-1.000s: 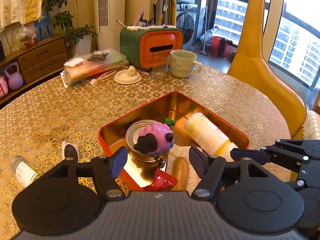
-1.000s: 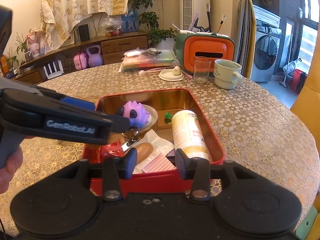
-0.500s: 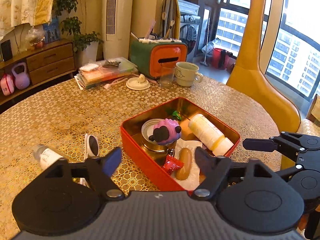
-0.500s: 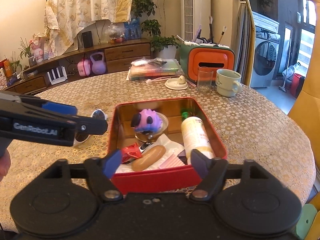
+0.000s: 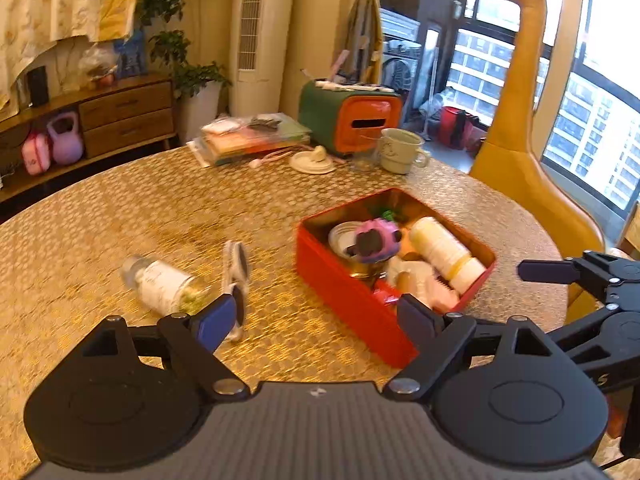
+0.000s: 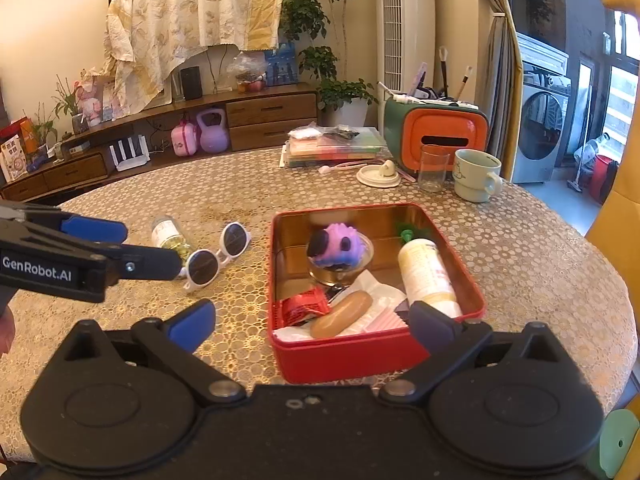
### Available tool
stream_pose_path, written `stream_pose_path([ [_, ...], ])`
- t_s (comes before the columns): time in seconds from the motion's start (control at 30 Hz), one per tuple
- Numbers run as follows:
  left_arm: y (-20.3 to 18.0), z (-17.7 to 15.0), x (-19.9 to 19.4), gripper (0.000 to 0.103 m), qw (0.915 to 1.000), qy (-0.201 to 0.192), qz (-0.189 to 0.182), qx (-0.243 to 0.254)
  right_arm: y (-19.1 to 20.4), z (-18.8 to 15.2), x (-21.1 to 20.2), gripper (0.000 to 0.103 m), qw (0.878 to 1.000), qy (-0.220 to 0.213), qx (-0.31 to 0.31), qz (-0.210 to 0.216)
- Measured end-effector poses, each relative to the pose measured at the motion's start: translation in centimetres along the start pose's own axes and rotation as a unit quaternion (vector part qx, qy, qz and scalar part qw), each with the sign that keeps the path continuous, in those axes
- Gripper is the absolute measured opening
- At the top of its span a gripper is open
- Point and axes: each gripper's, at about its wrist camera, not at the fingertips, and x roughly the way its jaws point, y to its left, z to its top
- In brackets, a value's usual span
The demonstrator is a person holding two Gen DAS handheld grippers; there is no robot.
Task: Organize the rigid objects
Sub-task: 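Withdraw both open grippers toward the pill bottle and sunglasses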
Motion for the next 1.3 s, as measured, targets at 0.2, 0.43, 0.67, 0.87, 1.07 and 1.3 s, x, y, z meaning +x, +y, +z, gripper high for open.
stream_pose_path([
  [0.2, 2.8, -1.2, -0.5, 0.103, 0.9995, -0.007, 0.024, -0.02, 1.4, 0.6, 0.8, 0.103, 1.0, 0.004, -0.004, 0.01],
  [0.43, 6.4, -1.7, 0.2, 0.103, 0.996, -0.014, 0.071, -0.053, 3.7, 1.9, 2.6, 0.103, 1.0, 0.007, -0.012, 0.023],
  [0.67, 9.3, -2.0, 2.2, 0.103, 0.9949, 0.006, 0.082, -0.059, 5.8, 3.0, 5.0, 0.103, 0.999, 0.022, -0.026, 0.019],
  [0.87, 10.9, -0.9, 3.6, 0.103, 0.9927, 0.005, 0.09, -0.08, 7.0, 3.5, 6.9, 0.102, 0.999, 0.029, -0.023, 0.03],
  [1.07, 11.3, 0.9, 5.4, 0.103, 0.9919, 0.005, 0.1, -0.079, 9.0, 3.0, 8.5, 0.1, 0.997, 0.04, -0.043, 0.045],
  [1.3, 11.3, 1.9, 8.5, 0.103, 0.9886, 0.03, 0.126, -0.076, 10.6, 2.7, 10.4, 0.097, 0.996, 0.047, -0.058, 0.053],
])
